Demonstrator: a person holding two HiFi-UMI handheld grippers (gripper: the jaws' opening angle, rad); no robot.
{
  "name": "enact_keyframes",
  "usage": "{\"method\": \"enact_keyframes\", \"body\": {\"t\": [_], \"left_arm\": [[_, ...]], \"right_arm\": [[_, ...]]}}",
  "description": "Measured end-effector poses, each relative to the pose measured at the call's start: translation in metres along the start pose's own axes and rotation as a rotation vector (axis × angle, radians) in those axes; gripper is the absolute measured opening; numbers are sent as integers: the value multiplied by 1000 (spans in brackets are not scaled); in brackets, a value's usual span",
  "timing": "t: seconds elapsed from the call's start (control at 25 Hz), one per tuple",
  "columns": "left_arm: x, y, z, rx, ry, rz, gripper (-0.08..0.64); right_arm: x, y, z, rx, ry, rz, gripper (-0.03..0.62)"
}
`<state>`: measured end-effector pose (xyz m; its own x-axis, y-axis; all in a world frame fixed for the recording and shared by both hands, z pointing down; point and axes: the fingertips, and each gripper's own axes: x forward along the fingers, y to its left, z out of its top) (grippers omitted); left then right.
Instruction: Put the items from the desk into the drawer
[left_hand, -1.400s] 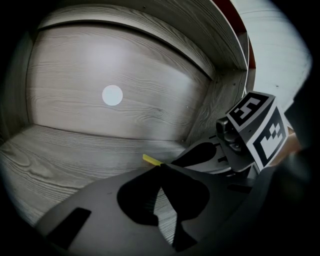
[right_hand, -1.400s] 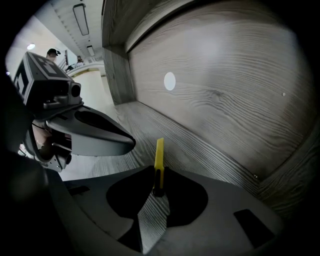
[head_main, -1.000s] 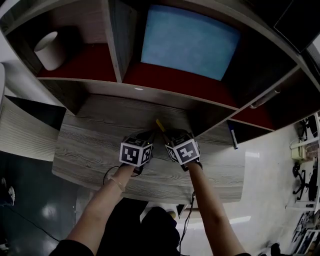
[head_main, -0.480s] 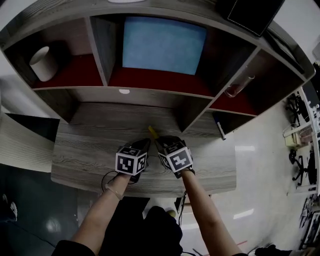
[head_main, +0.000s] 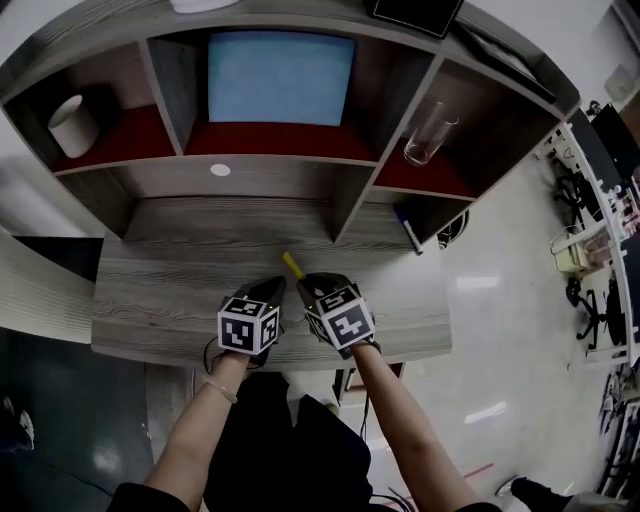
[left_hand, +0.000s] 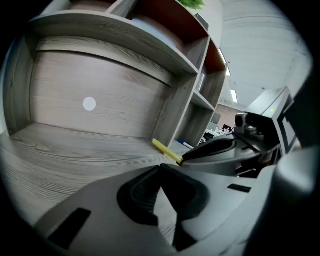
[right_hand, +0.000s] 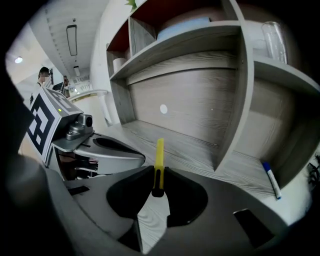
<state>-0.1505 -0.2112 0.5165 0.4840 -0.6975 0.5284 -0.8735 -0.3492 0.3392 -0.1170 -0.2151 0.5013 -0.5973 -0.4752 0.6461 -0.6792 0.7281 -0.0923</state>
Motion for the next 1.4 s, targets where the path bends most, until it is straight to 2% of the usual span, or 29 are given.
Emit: {"method": "enact_keyframes", "body": {"t": [0.52,1.4], "left_arm": [[-15,-90,-24,65,5,-55,28],[-6,-211,-101,114,89,-144,28]], "right_arm": [[-87,-11,-44,27,-40,-61,55],[-181,-27,-160,119,-22,-168,55]]}}
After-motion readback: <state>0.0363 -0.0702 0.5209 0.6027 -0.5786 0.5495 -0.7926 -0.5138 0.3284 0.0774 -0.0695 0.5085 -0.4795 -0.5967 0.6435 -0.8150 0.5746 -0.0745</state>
